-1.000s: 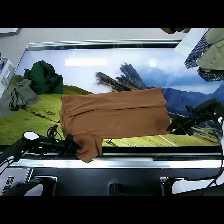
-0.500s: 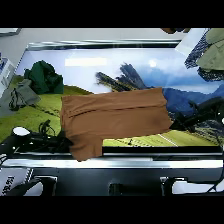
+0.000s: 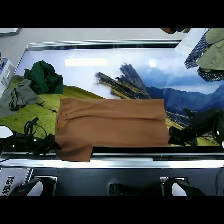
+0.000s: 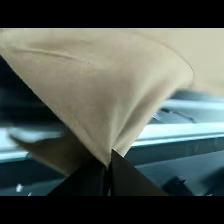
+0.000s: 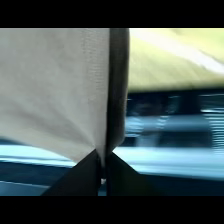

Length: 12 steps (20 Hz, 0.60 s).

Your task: Fold the clothes and pants, and hang the long-sleeved shirts on hangers.

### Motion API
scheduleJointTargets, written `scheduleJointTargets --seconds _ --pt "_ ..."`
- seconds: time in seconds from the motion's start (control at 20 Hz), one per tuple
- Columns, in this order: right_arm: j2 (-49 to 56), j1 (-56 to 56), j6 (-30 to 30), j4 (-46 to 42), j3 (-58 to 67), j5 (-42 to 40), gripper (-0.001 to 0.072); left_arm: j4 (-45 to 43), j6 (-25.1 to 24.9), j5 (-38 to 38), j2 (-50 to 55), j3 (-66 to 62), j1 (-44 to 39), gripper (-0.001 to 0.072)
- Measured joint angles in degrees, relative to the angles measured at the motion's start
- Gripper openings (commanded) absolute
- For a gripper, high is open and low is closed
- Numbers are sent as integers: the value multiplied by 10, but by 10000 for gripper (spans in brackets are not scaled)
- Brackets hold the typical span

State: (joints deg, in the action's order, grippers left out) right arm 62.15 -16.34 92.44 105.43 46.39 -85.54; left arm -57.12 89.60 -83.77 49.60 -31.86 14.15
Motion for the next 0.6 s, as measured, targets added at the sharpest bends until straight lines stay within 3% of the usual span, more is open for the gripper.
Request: scheduleJointTargets --seconds 0.3,0.6 --pt "-106 11 -25 -25 -23 41 29 -6 18 -9 -3 -26 0 17" --pt "-26 13 13 50 -5 167 29 30 -15 28 128 -132 0 17"
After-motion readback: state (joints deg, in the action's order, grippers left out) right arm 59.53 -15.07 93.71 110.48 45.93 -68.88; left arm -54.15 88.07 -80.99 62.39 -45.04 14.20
